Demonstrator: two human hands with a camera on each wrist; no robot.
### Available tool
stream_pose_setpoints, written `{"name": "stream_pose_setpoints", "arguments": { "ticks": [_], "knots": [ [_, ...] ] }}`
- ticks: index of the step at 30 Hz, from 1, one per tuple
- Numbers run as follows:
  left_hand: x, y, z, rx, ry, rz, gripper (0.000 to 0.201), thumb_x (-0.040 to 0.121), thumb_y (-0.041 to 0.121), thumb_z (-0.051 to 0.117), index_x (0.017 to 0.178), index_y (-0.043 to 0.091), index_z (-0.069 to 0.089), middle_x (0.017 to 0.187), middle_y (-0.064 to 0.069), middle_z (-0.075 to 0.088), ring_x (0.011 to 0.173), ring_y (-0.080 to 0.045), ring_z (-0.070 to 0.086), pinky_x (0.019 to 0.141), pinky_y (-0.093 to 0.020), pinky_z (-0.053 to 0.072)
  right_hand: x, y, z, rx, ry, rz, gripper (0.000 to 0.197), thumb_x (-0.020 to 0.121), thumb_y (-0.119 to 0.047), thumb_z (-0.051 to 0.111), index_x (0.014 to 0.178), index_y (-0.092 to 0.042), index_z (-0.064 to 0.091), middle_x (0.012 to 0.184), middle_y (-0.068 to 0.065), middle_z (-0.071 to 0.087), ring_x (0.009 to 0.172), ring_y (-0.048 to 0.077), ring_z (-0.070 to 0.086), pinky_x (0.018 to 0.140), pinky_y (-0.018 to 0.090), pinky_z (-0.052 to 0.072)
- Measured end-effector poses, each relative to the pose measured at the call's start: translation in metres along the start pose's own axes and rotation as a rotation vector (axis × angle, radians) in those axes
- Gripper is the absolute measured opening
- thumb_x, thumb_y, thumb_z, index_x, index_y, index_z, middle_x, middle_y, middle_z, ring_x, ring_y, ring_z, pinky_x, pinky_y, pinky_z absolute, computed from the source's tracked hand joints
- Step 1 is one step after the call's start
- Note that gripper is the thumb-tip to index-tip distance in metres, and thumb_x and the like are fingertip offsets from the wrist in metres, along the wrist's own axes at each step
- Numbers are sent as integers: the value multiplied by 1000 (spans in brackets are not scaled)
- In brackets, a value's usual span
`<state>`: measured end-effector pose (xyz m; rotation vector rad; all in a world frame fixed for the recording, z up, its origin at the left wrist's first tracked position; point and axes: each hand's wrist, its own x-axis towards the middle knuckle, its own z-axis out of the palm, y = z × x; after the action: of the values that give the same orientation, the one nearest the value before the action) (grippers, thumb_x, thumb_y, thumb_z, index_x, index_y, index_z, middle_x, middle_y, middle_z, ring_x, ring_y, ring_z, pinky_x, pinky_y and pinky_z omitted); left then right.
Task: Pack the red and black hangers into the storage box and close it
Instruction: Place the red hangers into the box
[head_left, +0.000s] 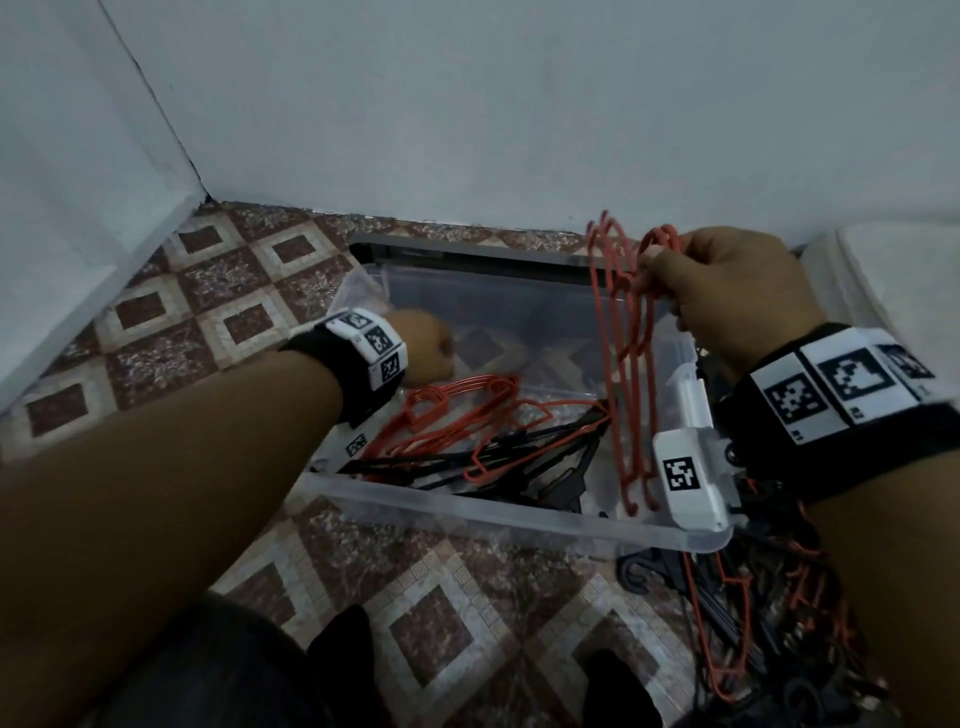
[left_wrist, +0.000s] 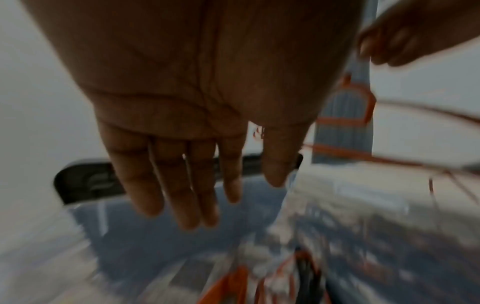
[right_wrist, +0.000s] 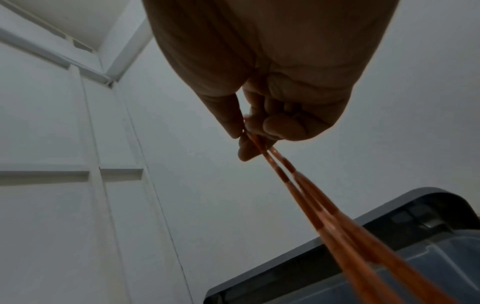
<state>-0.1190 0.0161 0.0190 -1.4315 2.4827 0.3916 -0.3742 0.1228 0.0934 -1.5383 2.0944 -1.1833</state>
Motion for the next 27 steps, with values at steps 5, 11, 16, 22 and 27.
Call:
{"name": "stream_pose_setpoints", "arguments": {
  "ticks": [5, 11, 16, 22, 27],
  "knots": [
    [18, -27, 64, 275, -442, -70, 59, 86, 62, 57, 123, 17, 64, 127, -8, 62, 114, -30, 59, 99, -39, 47, -3, -6, 0, -55, -30, -27, 36, 96, -41, 53, 71, -21, 71, 70, -4, 72, 63, 21, 65, 73, 49, 57],
    [32, -43, 101, 481, -542, -34, 35, 86, 46, 59, 109, 20, 68, 107, -5, 67, 96, -29, 65, 91, -44, 54, -4, -5, 10, -56, -146, -30, 35, 98, -37, 54, 73, -20, 70, 66, 0, 70, 60, 21, 65, 71, 49, 57],
    [43, -47, 76, 257, -318, -48, 33, 95, 33, 58, 118, 11, 65, 112, -6, 65, 107, -29, 61, 77, -26, 41, -3, 1, 14, -72, -191, -18, 28, 99, -34, 54, 79, -20, 68, 69, -1, 70, 62, 18, 66, 73, 46, 58],
    [35, -46, 25, -82, 138, -54, 27, 93, 44, 58, 84, 18, 61, 86, -5, 63, 79, -25, 55, 70, -29, 40, 0, 9, 12, -215, -165, -37, 26, 98, -38, 54, 86, -19, 67, 80, 3, 69, 74, 22, 64, 68, 35, 53],
    [18, -30, -11, -201, 343, 30, 27, 92, 42, 61, 76, 22, 52, 75, 4, 47, 74, -22, 52, 66, -28, 33, -2, 11, 10, -237, -116, -30, 19, 97, -36, 57, 100, -20, 66, 87, -1, 69, 81, 18, 63, 63, 27, 39]
  ]
}}
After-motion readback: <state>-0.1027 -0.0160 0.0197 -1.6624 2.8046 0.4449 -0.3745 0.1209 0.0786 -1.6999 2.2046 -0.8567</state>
